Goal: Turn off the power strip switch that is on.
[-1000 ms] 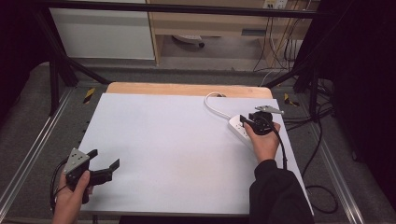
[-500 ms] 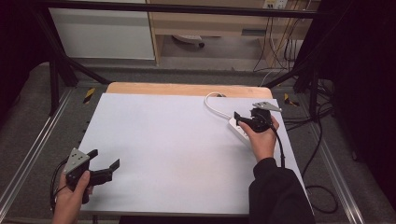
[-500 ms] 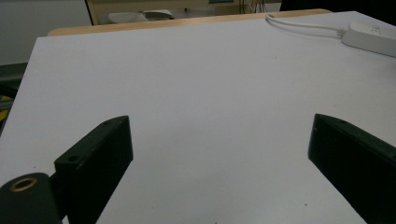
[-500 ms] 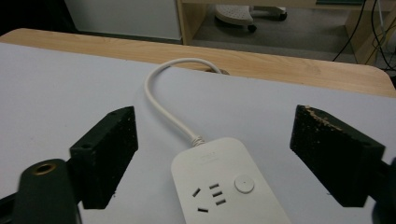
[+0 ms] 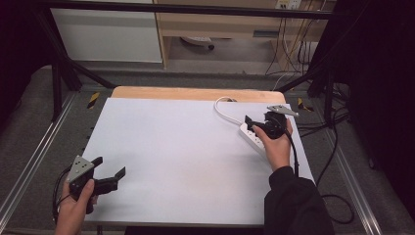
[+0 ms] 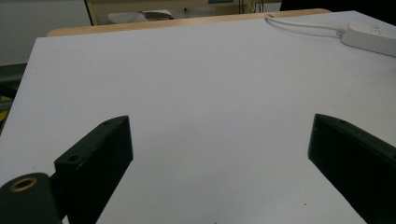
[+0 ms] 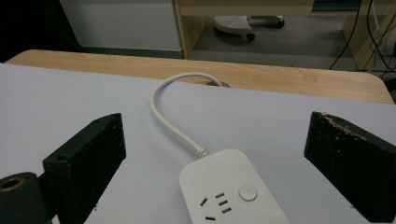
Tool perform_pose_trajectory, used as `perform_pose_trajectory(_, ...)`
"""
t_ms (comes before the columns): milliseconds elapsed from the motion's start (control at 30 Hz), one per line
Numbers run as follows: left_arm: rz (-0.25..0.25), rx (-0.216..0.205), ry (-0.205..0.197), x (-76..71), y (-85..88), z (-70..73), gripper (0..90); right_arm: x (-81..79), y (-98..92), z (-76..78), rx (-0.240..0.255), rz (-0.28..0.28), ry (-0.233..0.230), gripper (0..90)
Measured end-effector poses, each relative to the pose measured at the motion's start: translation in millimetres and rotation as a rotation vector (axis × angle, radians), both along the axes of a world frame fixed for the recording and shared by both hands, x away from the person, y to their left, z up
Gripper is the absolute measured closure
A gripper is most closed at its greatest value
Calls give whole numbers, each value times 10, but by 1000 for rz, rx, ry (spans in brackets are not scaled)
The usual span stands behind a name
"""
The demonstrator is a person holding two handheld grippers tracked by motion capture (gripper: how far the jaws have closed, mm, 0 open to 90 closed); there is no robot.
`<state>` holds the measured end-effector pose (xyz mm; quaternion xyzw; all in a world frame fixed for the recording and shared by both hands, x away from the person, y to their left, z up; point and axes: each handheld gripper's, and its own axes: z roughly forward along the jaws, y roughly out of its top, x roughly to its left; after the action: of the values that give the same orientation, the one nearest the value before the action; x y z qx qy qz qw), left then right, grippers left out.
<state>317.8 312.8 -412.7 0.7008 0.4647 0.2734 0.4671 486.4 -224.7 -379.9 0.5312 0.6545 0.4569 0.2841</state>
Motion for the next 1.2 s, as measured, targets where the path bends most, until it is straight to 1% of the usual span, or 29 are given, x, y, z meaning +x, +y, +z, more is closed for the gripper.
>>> perform_pose_trajectory(133, 0, 0, -1, -4, -1, 3, 65, -21, 42, 53, -48, -13, -17, 51)
perform_pose_trajectory(233, 0, 2, -1, -4, 4, 4, 65, -57, 69, 105, -64, 5, -47, 48)
perform_pose_trajectory(367, -1, 2, 0, -3, 4, 3, 65, -109, 98, 185, -63, 30, -68, 48)
perform_pose_trajectory(433, 0, 0, -1, -2, 2, 1, 65, -133, 109, 217, -62, 46, -66, 47)
perform_pose_trajectory(533, 1, 1, 2, 0, -1, -1, 65, -175, 104, 255, -49, 85, -62, 39)
perform_pose_trajectory(633, -1, 2, 3, -2, -2, 0, 65, -214, 98, 282, -50, 103, -61, 39)
perform_pose_trajectory(800, 0, 1, 3, 0, -3, -2, 65, -297, 82, 338, -57, 107, -84, 41)
perform_pose_trajectory(1033, -1, 1, 5, 0, -8, -2, 65, -429, 7, 393, -66, 118, -108, 43)
perform_pose_trajectory(1200, 0, 0, 7, 3, -8, -6, 64, -527, -48, 404, -96, 133, -137, 43)
